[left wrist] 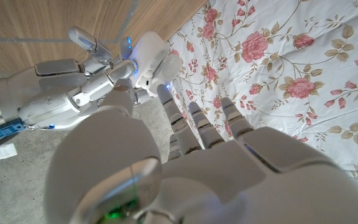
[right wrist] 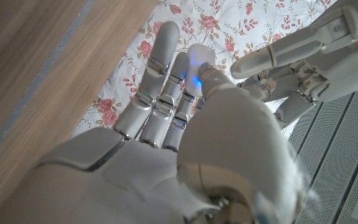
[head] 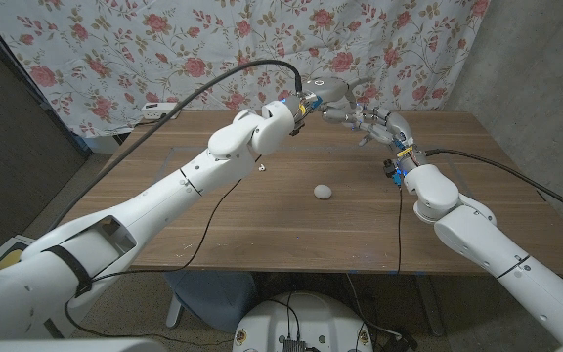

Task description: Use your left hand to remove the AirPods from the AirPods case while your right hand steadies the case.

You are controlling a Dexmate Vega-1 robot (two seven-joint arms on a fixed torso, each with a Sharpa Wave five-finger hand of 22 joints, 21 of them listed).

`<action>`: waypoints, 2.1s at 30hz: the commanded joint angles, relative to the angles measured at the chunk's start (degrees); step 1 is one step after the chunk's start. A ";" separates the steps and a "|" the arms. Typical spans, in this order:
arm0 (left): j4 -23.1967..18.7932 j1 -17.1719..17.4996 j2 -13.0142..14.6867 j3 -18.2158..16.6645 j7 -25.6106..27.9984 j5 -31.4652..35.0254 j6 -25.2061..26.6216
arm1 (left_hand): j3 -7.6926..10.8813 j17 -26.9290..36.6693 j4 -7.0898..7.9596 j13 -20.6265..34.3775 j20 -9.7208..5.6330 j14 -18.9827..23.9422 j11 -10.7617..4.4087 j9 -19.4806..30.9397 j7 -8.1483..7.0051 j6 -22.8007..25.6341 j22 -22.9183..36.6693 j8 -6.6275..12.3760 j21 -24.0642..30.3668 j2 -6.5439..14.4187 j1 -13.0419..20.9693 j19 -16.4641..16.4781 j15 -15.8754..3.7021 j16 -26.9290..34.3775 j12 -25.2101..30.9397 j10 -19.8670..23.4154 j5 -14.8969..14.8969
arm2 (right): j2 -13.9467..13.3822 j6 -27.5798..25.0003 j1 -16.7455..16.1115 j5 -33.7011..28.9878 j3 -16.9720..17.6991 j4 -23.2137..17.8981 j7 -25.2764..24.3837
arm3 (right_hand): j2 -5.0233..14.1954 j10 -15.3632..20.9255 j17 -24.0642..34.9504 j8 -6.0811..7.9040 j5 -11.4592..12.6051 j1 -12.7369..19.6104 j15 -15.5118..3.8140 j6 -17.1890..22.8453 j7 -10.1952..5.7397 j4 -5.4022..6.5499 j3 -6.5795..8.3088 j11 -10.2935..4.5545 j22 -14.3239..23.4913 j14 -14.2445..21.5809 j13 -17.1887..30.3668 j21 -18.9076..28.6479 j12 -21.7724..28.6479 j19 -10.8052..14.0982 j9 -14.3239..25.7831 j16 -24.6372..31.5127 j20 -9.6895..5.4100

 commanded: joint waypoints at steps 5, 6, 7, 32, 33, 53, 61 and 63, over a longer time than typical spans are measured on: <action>0.44 0.03 -0.11 0.30 0.41 -0.06 -0.49 | -0.15 0.02 0.03 0.03 0.16 0.28 -0.18 -0.06 -0.09 0.14 0.10 0.32 0.01 0.36 0.64 0.04 0.37 0.46 -0.15 0.26 0.37 | 0.51 -0.69 0.16 -0.28 -0.07 -0.37 0.41 | 0.32 2.72 0.18 0.00 0.43 0.61 -6.98 0.62 0.19 -0.18 -0.16 -1.57 -0.06 2.21 9.46 0.41 11.88 -11.30 0.11 -0.01 -4.17; 0.45 0.01 -0.10 0.26 0.30 -0.28 -0.59 | -0.16 0.01 0.03 0.04 0.16 0.30 -0.18 -0.06 -0.06 0.17 0.10 0.33 0.01 0.35 0.64 0.03 0.38 0.47 -0.15 0.29 0.36 | 0.51 -0.68 0.15 -0.28 -0.06 -0.37 0.43 | 0.27 2.65 0.21 -0.02 0.42 0.64 -7.05 0.60 0.19 -0.21 -0.19 -1.64 -0.06 2.26 9.49 0.43 11.87 -11.31 0.11 0.04 -4.16; 0.31 0.13 -0.06 0.41 0.69 0.42 -0.31 | -0.16 0.00 0.01 0.04 0.20 0.29 -0.19 -0.06 -0.07 0.17 0.10 0.33 0.01 0.34 0.66 0.03 0.40 0.46 -0.16 0.31 0.36 | 0.38 -0.43 0.18 -0.47 -0.14 -0.28 0.65 | 0.30 2.66 0.20 -0.02 0.43 0.66 -7.04 0.60 0.20 -0.20 -0.18 -1.53 -0.06 2.25 9.47 0.44 11.87 -11.32 0.11 0.03 -4.15; -0.41 1.73 -0.93 0.87 2.97 3.73 2.32 | 0.07 -0.01 0.19 0.15 0.32 0.51 -0.20 -0.06 0.16 0.32 0.11 0.45 0.07 1.09 0.78 0.19 0.42 0.65 -0.51 0.34 0.45 | 0.84 -0.11 -0.68 -1.05 -0.29 -1.06 0.15 | 0.10 2.96 0.22 -0.85 0.51 0.86 -6.97 -1.57 1.79 -0.24 -0.37 -1.55 -0.05 2.27 8.89 0.80 11.70 -11.56 0.05 0.06 -4.14; -0.45 1.77 -0.92 1.03 3.11 4.20 2.51 | 0.07 -0.02 0.19 0.15 0.35 0.53 -0.20 -0.06 0.20 0.32 0.11 0.45 0.07 1.07 0.76 0.18 0.44 0.66 -0.50 0.36 0.44 | 0.99 -0.46 -0.73 -0.87 -0.22 -1.22 -0.10 | 0.12 3.03 0.22 -0.85 0.51 0.86 -6.97 -1.61 1.80 -0.22 -0.37 -1.33 -0.05 2.29 8.85 0.82 11.71 -11.56 0.04 0.07 -4.14; -0.42 1.76 -1.09 0.92 1.69 2.13 2.99 | 0.57 -0.24 0.37 0.29 0.28 1.28 -0.22 -0.02 0.34 3.13 0.11 1.39 0.13 1.32 0.39 0.38 0.24 0.61 -0.57 1.12 0.51 | 1.48 0.40 -1.10 -1.31 -0.26 -1.01 -0.39 | 0.10 3.51 -0.07 -1.85 0.62 0.81 -6.88 -5.60 3.48 -0.07 -0.45 -1.34 -0.08 2.37 8.30 1.13 11.70 -11.81 -0.31 -0.08 -4.20; -0.91 1.90 -0.91 0.97 1.78 2.40 3.22 | 0.39 -0.32 0.55 0.36 0.06 1.41 -0.20 -0.02 -0.06 5.00 0.11 1.88 0.08 0.85 -0.33 0.30 0.07 0.50 -0.66 1.43 0.44 | 1.39 0.23 -1.25 -2.09 -0.39 -1.28 -0.72 | -0.07 3.56 -0.16 -1.89 0.67 0.90 -6.93 -7.52 3.86 -0.15 -0.51 -1.45 -0.08 2.44 8.15 1.25 11.71 -11.92 -0.61 -0.10 -4.20; -1.09 1.90 -0.80 1.16 1.89 3.01 3.36 | 0.38 -0.33 0.59 0.38 0.11 1.45 -0.19 -0.02 0.16 5.28 0.11 1.93 0.07 0.82 -0.47 0.26 0.17 0.49 -0.64 1.58 0.44 | 1.27 0.30 -1.29 -2.45 -0.44 -1.30 -0.74 | -0.10 3.57 -0.22 -1.93 0.69 0.85 -6.90 -8.19 4.10 -0.11 -0.55 -1.60 -0.07 2.45 8.11 1.30 11.73 -11.95 -0.72 -0.12 -4.19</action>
